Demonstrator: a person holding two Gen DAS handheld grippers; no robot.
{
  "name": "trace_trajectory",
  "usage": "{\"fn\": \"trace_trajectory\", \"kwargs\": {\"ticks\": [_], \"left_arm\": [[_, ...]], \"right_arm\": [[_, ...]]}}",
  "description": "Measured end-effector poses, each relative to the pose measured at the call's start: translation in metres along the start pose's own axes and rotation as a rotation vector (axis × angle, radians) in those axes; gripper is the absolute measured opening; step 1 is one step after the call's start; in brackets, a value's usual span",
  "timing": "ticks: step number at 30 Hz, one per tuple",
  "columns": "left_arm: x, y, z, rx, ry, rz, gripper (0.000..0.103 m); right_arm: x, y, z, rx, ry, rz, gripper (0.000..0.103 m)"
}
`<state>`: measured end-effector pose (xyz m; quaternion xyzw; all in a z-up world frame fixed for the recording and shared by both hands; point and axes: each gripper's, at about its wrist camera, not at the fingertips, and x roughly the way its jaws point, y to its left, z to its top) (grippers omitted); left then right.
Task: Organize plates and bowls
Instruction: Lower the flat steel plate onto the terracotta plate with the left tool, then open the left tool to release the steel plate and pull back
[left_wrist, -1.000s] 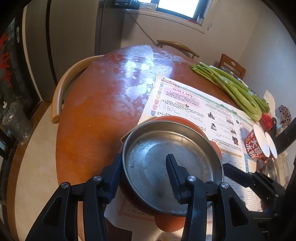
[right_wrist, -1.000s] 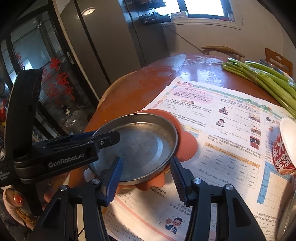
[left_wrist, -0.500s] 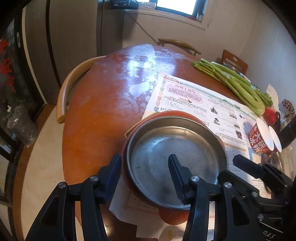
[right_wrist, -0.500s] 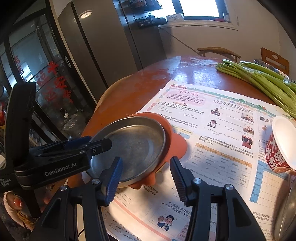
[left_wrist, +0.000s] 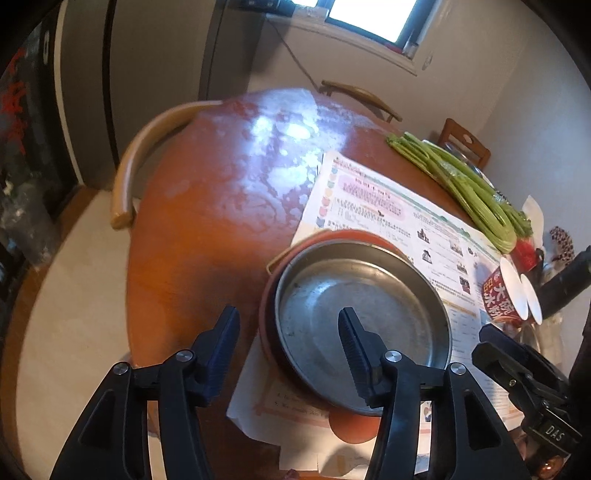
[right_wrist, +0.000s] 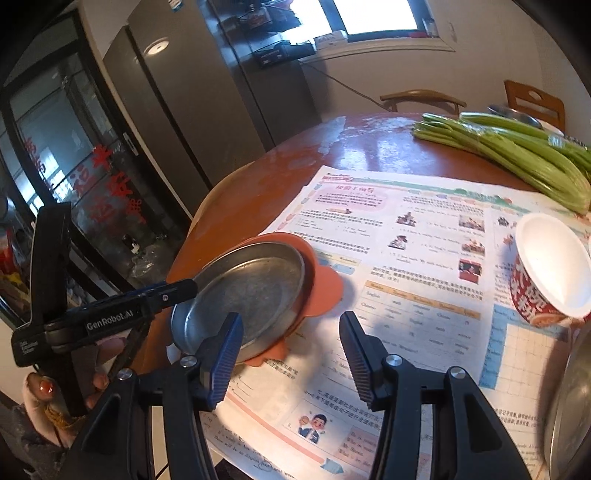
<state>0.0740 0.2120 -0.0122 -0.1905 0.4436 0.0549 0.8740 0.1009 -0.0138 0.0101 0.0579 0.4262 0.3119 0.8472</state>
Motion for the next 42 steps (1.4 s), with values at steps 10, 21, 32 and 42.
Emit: {"fn": "trace_trajectory", "kwargs": {"ticks": [10, 21, 32, 42], "left_arm": [[0.023, -0.003, 0.001, 0.006, 0.058, -0.009, 0.057], [0.037, -0.007, 0.007, 0.025, 0.081, -0.020, 0.057], [0.044, -0.020, 0.011, 0.060, 0.096, -0.036, 0.058], [0.059, -0.062, 0.019, 0.143, 0.121, -0.053, 0.058]], "right_arm": [[0.019, -0.006, -0.003, 0.075, 0.073, 0.061, 0.054], [0.041, -0.002, -0.001, 0.131, 0.116, 0.085, 0.054], [0.055, 0.017, -0.004, 0.057, 0.134, 0.081, 0.062], [0.044, -0.012, -0.003, 0.092, 0.127, 0.061, 0.062]]}}
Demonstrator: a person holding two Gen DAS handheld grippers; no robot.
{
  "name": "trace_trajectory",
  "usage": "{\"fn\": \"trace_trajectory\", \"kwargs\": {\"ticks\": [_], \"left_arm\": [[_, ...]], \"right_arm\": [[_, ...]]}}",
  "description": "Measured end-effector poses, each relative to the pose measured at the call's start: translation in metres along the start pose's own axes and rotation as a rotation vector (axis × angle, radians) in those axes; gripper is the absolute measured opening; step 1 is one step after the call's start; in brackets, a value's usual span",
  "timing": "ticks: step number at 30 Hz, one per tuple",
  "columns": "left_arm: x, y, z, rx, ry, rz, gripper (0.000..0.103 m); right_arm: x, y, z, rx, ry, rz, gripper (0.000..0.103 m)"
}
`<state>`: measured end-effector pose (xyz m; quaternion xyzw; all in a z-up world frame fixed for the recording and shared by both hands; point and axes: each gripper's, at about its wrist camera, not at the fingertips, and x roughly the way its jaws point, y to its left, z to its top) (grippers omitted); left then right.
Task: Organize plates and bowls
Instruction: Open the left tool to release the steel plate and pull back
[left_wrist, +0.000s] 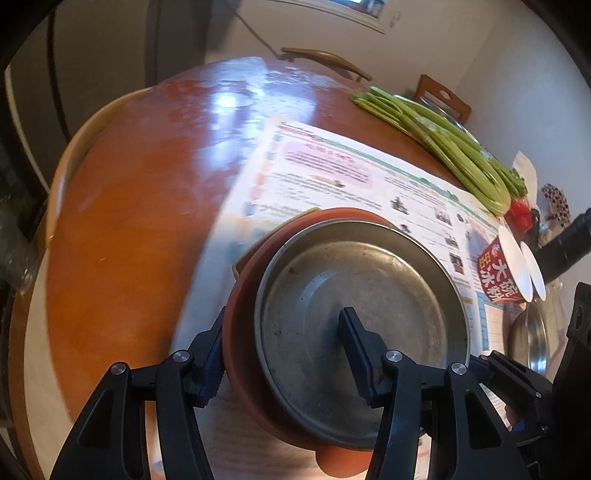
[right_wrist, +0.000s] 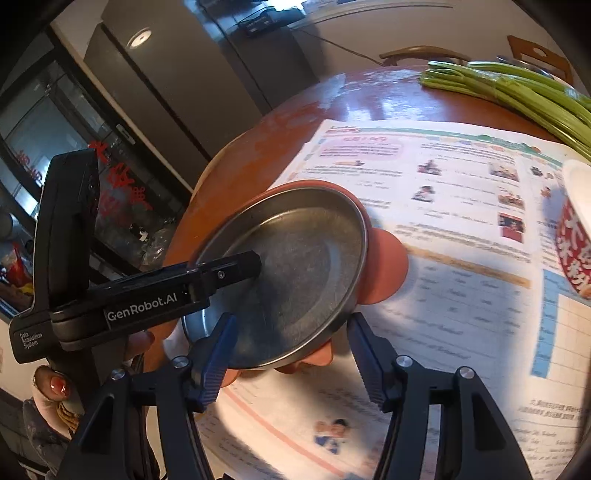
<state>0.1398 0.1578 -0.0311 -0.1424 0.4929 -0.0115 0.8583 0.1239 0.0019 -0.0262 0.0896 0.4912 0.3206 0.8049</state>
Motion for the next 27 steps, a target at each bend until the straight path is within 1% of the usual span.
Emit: {"fn": "trace_trajectory", "kwargs": {"ticks": [4, 8, 15, 19, 23, 27], "left_arm": [[0.010, -0.019, 0.009, 0.032, 0.009, -0.010, 0.058], [0.017, -0.029, 0.015, 0.041, 0.015, -0.019, 0.059], [0.025, -0.028, 0.021, 0.006, 0.013, -0.023, 0.061], [0.023, -0.028, 0.022, 0.006, -0.014, 0.035, 0.060], [0.017, -0.025, 0.022, -0.006, -0.035, 0.053, 0.060], [0.003, -0.017, 0.021, -0.036, -0.073, 0.090, 0.061]], "right_arm": [[-0.008, -0.016, 0.003, 0.002, -0.017, -0.047, 0.062], [-0.014, -0.028, 0.005, -0.001, -0.034, -0.073, 0.062], [-0.019, -0.036, 0.007, 0.006, -0.057, -0.063, 0.063], [-0.022, -0.033, 0.008, -0.013, -0.079, -0.074, 0.063], [-0.029, -0.032, 0.010, -0.026, -0.116, -0.089, 0.063], [-0.040, -0.035, 0.010, -0.029, -0.165, -0.135, 0.063]]}}
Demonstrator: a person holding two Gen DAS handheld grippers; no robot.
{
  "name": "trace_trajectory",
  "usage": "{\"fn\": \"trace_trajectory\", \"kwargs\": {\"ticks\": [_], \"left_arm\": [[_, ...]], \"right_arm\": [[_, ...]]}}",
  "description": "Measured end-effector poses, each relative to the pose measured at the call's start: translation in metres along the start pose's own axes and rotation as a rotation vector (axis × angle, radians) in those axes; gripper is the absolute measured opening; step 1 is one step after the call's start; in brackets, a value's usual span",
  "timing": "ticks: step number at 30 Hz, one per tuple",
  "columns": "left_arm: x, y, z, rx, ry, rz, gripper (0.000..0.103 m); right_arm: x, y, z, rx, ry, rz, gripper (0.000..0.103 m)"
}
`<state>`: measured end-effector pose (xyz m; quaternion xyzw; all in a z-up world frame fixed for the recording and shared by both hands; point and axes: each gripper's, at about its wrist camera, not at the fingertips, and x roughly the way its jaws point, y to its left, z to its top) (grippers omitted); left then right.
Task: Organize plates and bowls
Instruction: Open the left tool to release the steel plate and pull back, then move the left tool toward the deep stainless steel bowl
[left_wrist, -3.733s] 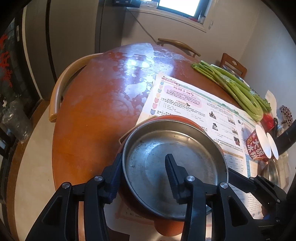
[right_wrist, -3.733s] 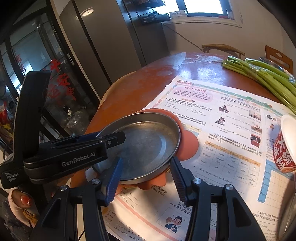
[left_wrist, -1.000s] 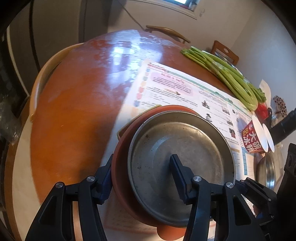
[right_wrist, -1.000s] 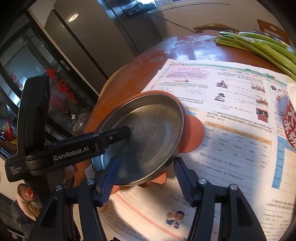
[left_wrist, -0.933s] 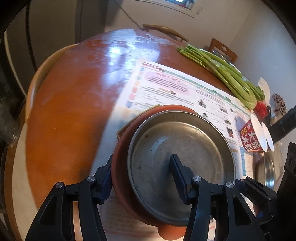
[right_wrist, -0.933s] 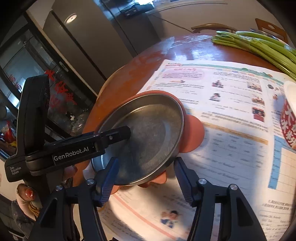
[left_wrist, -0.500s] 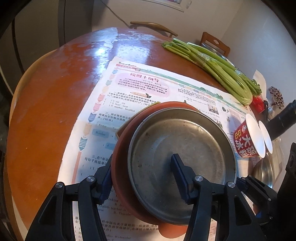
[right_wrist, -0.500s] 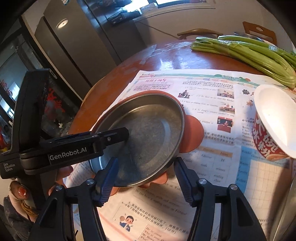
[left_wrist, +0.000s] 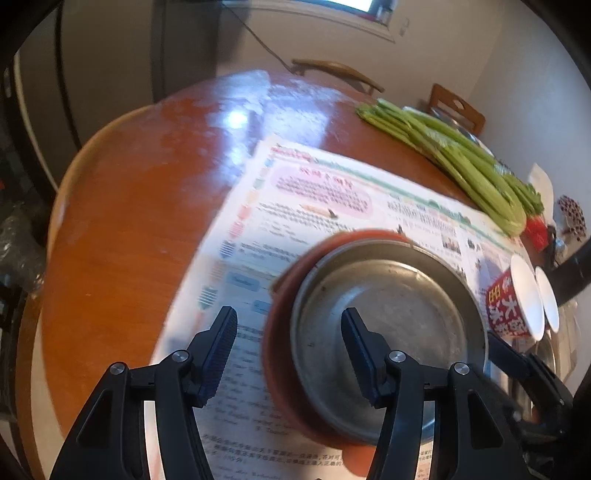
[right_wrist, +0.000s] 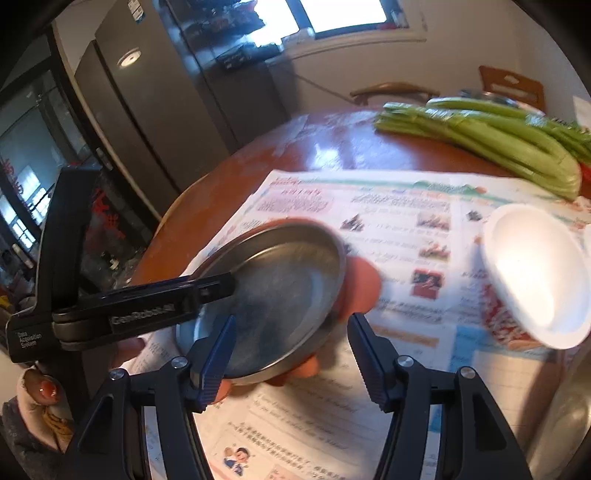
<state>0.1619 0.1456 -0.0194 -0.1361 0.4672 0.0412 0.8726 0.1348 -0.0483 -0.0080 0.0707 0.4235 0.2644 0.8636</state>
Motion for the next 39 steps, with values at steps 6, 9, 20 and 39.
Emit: {"fn": "trace_trajectory", "kwargs": {"ticks": [6, 9, 20, 39], "left_arm": [[-0.040, 0.006, 0.002, -0.036, -0.120, 0.047, 0.061], [-0.059, -0.003, 0.000, -0.020, -0.197, 0.146, 0.061], [-0.088, -0.049, -0.014, 0.032, -0.256, 0.114, 0.061], [-0.126, -0.142, -0.045, 0.163, -0.236, -0.032, 0.061]], "right_arm": [[-0.032, -0.004, -0.001, -0.029, -0.118, -0.065, 0.063], [-0.051, -0.003, 0.000, -0.054, -0.187, -0.107, 0.063], [-0.100, -0.018, -0.005, -0.068, -0.315, -0.173, 0.063], [-0.195, -0.046, -0.029, -0.037, -0.435, -0.232, 0.063]]}}
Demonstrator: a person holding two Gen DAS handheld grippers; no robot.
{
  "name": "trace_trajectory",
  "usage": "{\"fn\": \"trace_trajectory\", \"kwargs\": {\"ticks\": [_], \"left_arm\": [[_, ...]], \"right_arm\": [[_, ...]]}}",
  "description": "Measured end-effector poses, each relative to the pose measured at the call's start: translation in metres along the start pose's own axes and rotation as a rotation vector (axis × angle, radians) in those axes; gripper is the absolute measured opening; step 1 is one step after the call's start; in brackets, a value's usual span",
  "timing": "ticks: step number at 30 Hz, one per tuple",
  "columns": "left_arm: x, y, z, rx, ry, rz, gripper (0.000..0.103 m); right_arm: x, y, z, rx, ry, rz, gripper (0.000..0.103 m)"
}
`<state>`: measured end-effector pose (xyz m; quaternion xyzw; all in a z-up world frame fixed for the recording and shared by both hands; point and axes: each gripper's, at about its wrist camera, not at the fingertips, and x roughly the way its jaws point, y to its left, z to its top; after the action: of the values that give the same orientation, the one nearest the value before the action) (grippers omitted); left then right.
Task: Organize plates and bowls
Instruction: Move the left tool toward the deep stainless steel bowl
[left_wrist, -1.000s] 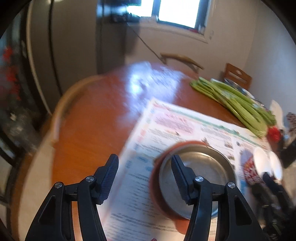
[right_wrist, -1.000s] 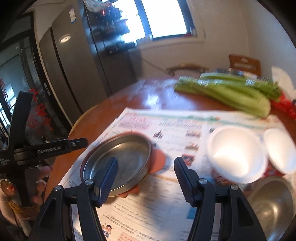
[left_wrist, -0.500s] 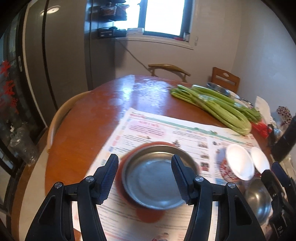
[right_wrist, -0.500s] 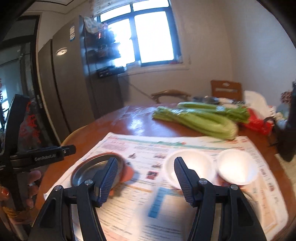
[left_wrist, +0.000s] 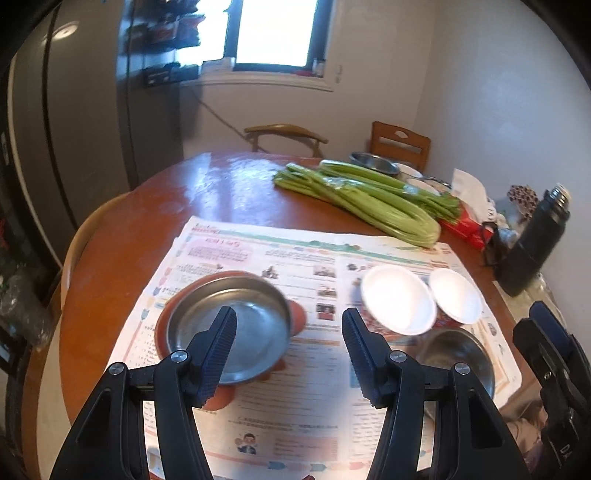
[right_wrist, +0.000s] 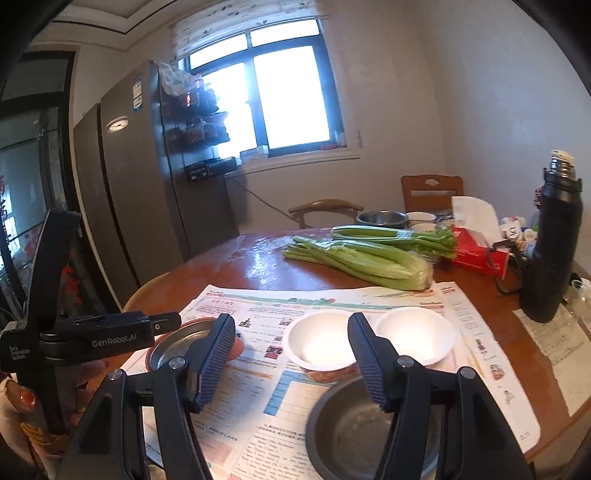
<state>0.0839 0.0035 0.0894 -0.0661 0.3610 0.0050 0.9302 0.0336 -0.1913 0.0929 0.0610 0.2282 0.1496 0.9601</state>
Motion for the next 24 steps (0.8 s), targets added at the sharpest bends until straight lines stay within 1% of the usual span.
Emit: {"fn": "trace_trajectory", "kwargs": {"ticks": [5, 10, 18, 24], "left_arm": [[-0.014, -0.021, 0.000, 0.036, -0.021, -0.020, 0.061], [-0.023, -0.038, -0.003, 0.066, -0.026, -0.063, 0.061], [-0.020, -0.061, -0.012, 0.110, -0.002, -0.108, 0.061], [-0.010, -0.078, -0.017, 0.141, 0.029, -0.153, 0.061]], "right_arm": [[-0.021, -0.012, 0.004, 0.020, -0.031, -0.006, 0.063], [-0.034, -0.019, 0.006, 0.019, -0.037, -0.042, 0.063], [-0.048, -0.034, 0.003, 0.035, -0.047, -0.090, 0.063], [-0.051, -0.053, -0.002, 0.044, -0.012, -0.142, 0.063]]}}
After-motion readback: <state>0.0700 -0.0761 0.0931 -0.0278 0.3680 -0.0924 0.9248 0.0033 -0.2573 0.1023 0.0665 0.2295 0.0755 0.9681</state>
